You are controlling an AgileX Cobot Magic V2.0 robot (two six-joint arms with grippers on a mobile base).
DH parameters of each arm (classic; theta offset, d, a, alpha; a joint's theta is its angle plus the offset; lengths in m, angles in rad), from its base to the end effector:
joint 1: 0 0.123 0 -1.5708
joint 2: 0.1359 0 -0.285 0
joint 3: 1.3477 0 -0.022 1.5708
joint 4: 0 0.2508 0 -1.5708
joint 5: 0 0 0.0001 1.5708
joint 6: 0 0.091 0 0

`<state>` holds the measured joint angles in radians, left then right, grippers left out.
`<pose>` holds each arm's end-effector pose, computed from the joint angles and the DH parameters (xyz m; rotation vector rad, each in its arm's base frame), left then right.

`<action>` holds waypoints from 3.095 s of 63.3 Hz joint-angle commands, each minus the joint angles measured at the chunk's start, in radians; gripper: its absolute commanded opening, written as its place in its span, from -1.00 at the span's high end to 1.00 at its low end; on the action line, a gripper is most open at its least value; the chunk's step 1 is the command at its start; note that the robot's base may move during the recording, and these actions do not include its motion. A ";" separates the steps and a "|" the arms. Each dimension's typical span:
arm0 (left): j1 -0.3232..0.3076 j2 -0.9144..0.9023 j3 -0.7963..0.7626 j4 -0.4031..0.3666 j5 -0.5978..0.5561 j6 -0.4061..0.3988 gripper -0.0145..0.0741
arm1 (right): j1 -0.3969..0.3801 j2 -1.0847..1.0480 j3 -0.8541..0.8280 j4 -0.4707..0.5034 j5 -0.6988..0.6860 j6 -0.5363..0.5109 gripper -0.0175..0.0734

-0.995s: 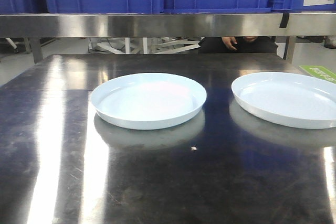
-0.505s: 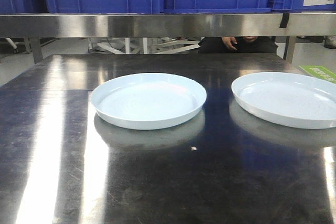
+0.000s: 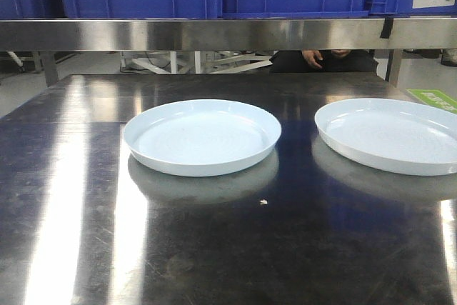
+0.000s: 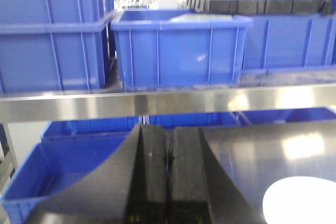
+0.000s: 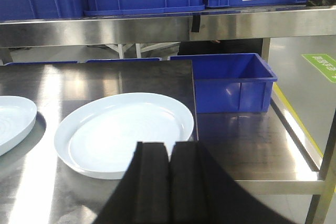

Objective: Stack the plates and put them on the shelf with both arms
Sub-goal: 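Lower the right gripper onto the rim of the other white plate and grip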

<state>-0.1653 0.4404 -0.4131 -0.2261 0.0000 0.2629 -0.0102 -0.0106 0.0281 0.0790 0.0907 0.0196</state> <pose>0.0995 -0.0166 0.3206 0.1525 1.5041 -0.1031 0.0569 0.0001 0.1960 0.0807 1.5900 0.0743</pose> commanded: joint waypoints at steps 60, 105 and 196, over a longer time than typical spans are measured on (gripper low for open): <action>0.000 -0.012 -0.030 -0.003 -0.083 -0.004 0.49 | 0.002 0.439 -0.371 0.034 0.413 0.000 0.49; 0.000 -0.012 -0.030 -0.003 -0.083 -0.004 0.49 | 0.002 1.177 -0.922 0.050 0.592 0.000 0.49; 0.000 -0.012 -0.030 -0.003 -0.083 -0.004 0.49 | -0.111 1.768 -1.407 0.051 0.836 -0.090 -0.21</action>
<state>-0.1653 0.4213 -0.4131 -0.2261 0.0000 0.2629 -0.1148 1.8037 -1.3467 0.1262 0.9588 -0.0570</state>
